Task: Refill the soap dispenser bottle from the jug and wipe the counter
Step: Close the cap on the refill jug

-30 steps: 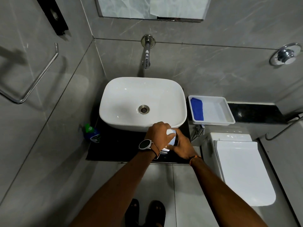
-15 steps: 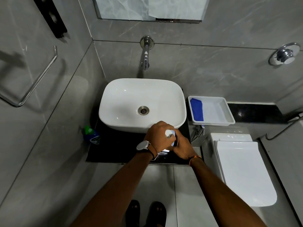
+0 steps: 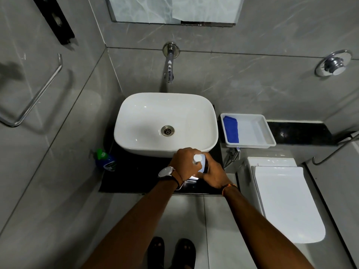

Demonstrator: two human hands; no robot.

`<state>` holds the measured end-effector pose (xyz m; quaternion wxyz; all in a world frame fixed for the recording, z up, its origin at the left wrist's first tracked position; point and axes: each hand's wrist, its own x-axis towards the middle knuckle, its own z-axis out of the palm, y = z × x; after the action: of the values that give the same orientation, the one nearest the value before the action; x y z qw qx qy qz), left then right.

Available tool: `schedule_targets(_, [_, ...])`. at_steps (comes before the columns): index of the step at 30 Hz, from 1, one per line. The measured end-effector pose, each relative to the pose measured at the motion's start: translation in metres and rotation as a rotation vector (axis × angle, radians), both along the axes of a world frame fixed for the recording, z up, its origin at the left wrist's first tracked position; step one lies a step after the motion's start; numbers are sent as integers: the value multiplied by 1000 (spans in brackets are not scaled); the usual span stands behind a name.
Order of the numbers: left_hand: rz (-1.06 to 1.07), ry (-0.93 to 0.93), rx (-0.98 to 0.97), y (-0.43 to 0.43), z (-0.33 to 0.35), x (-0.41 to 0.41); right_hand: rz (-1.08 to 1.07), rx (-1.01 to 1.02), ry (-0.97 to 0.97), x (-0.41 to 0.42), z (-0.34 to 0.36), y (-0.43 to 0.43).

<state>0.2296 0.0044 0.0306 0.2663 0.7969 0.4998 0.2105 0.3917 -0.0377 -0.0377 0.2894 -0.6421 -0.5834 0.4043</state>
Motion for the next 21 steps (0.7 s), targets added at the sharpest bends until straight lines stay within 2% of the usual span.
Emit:
schedule_targets(4, [4,-98,18,2,-1,-2,8,-6,4,2,2,0])
schedule_targets(14, [-107,-46,28,12,4,-8,51,-9,35,3,4,3])
schedule_targets(21, [-100,10,27,14,1,-4,80,18,31,3,5,2])
